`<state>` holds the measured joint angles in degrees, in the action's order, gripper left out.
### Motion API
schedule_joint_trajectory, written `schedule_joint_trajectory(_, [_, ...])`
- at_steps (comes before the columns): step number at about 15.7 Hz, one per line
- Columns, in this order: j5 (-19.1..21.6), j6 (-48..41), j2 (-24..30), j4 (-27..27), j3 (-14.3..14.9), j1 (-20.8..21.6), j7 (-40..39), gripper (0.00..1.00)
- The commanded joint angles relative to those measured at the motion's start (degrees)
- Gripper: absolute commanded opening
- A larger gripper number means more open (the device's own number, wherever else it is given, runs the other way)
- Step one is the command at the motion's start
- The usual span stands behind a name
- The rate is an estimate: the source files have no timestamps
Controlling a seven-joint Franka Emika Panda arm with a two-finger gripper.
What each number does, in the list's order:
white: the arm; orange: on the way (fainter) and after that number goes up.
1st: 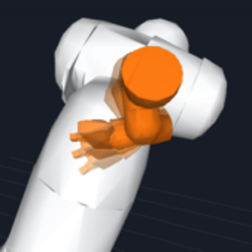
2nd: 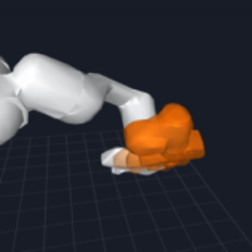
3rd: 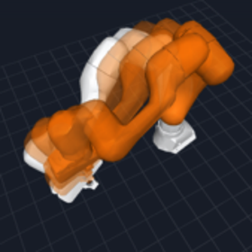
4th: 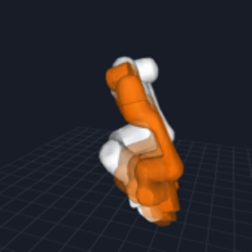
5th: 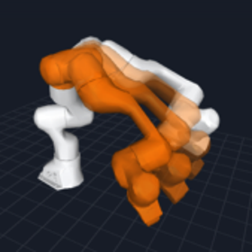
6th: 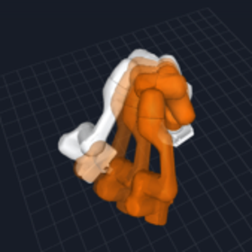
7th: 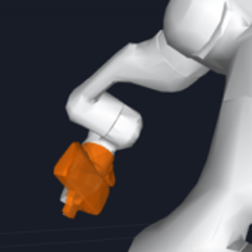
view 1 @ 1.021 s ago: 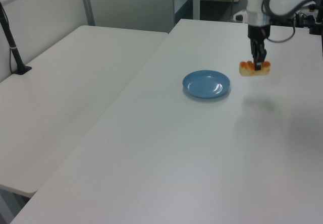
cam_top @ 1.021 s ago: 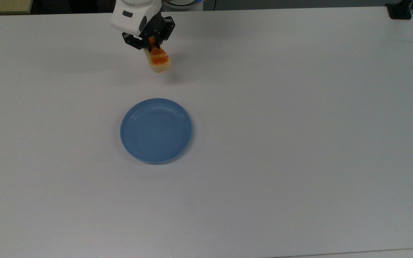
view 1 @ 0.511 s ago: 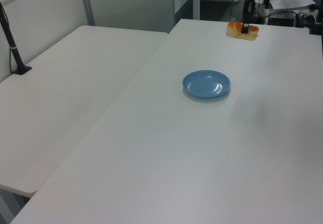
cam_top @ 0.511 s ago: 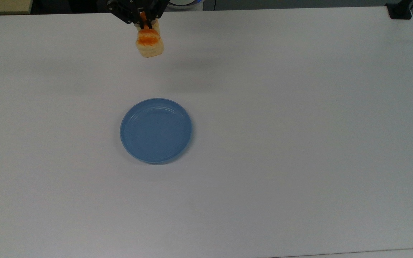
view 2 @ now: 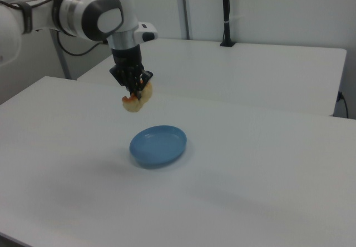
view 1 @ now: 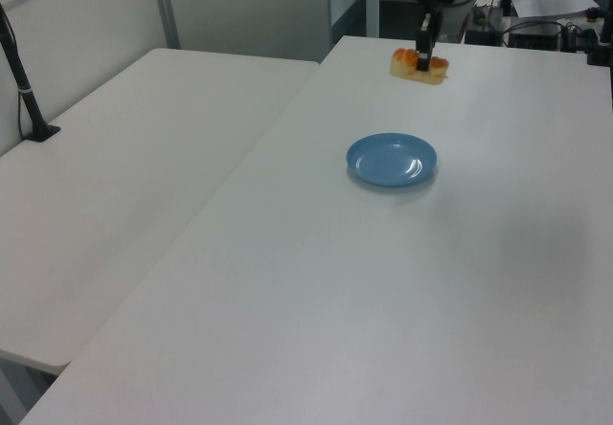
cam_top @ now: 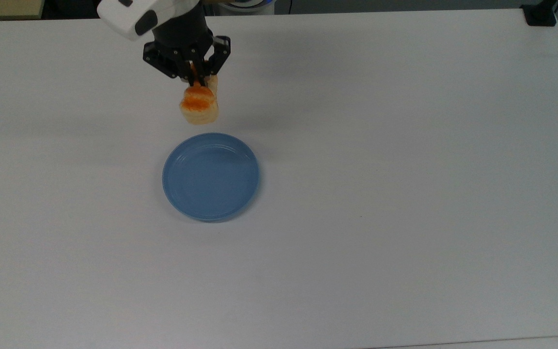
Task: Put the bread on a plate
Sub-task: 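Carry the bread roll over the blue plate and lower it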
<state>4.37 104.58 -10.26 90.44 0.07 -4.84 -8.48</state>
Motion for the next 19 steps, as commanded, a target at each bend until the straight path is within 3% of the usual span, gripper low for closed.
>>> schedule_joint_trajectory(1, [-2.0,3.9,-7.8,-4.9,0.5,2.6,5.5,0.12])
schedule_joint_trajectory(6, [-4.4,9.6,-13.9,-4.5,0.5,3.1,7.0,0.13])
schedule_joint_trajectory(8, [-7.3,11.4,-16.7,-4.4,0.4,3.8,8.6,0.14])
schedule_joint_trajectory(13, [-9.7,15.5,-18.5,-0.5,0.5,4.0,9.3,0.16])
schedule_joint_trajectory(14, [-10.1,15.6,-18.5,-0.4,0.4,4.0,9.6,0.3])
schedule_joint_trajectory(16, [-10.1,15.3,-18.3,-0.3,0.5,4.0,11.2,0.68])
schedule_joint_trajectory(19, [-11.2,15.1,-18.1,-0.3,0.5,4.1,12.8,0.88])
